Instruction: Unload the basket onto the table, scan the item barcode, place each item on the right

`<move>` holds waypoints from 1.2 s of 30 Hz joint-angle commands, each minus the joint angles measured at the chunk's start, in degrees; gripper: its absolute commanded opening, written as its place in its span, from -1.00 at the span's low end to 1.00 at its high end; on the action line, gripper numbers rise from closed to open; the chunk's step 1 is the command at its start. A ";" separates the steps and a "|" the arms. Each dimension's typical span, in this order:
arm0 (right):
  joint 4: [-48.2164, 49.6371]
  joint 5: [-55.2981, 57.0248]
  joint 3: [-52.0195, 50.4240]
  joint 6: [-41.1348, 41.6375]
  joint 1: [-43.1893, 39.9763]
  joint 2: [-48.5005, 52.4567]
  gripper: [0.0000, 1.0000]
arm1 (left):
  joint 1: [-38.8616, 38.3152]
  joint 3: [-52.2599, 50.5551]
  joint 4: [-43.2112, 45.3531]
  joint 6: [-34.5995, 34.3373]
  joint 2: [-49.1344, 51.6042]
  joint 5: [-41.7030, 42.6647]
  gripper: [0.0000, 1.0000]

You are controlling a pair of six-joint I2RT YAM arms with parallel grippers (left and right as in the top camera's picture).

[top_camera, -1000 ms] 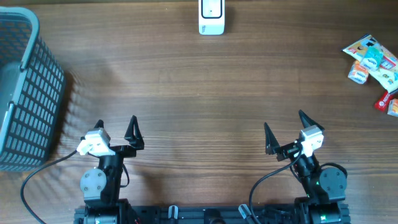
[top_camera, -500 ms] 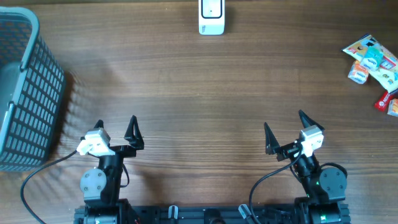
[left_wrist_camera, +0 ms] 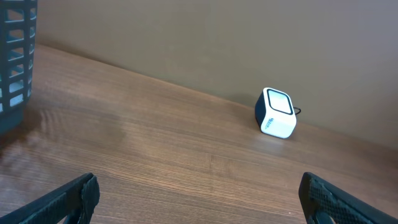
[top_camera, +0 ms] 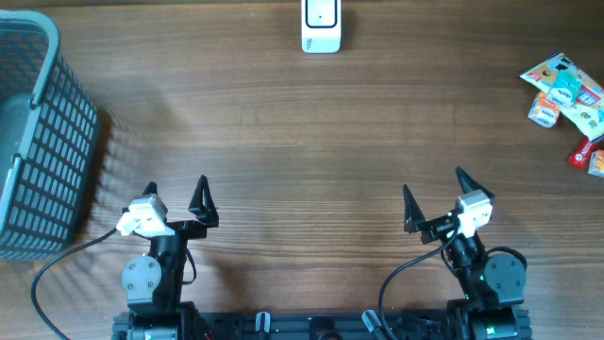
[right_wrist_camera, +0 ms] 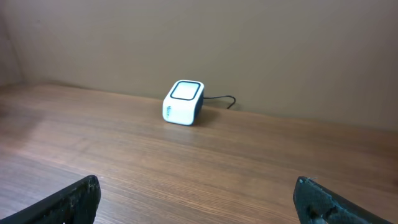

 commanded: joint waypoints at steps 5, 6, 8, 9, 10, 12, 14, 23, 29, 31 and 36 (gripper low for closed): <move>-0.13 3.26 -0.07 4.35 -2.03 -0.57 0.99 | -0.37 -0.26 -0.28 0.50 -0.57 -0.55 1.00; -0.13 3.21 -0.04 4.37 -2.51 -0.57 0.99 | -0.37 -0.26 -0.28 0.50 -0.55 -0.55 1.00; -0.13 3.26 -0.07 4.04 -2.62 -0.57 0.99 | -0.37 -0.26 -0.28 0.50 -0.55 -0.55 1.00; -0.13 3.23 -0.04 3.69 -2.62 -0.57 1.00 | -0.37 -0.26 -0.28 0.50 -0.55 -0.55 1.00; -0.13 3.23 -0.07 3.41 -2.62 -0.57 0.99 | -0.37 -0.26 -0.28 0.50 -0.55 -0.55 1.00; -0.13 3.28 -0.04 2.60 -2.62 -0.57 0.99 | -0.37 -0.26 -0.28 0.50 -0.55 -0.55 1.00; -0.11 3.19 -0.07 1.38 -2.62 -0.57 1.00 | -0.37 -0.26 -0.28 0.50 -0.55 -0.55 1.00; 0.11 2.58 -0.07 1.22 -2.62 -0.57 1.00 | -0.37 -0.26 -0.28 0.50 -0.50 -0.55 1.00; 0.11 2.58 -0.07 1.25 -2.62 -0.57 0.99 | -0.37 -0.26 -0.28 0.50 -0.50 -0.55 1.00; 0.11 2.58 -0.07 1.27 -2.62 -0.57 0.99 | -0.37 -0.26 -0.28 0.50 -0.50 -0.55 1.00; 0.11 2.58 -0.07 1.25 -2.62 -0.57 0.99 | -0.37 -0.26 -0.28 0.50 -0.50 -0.55 1.00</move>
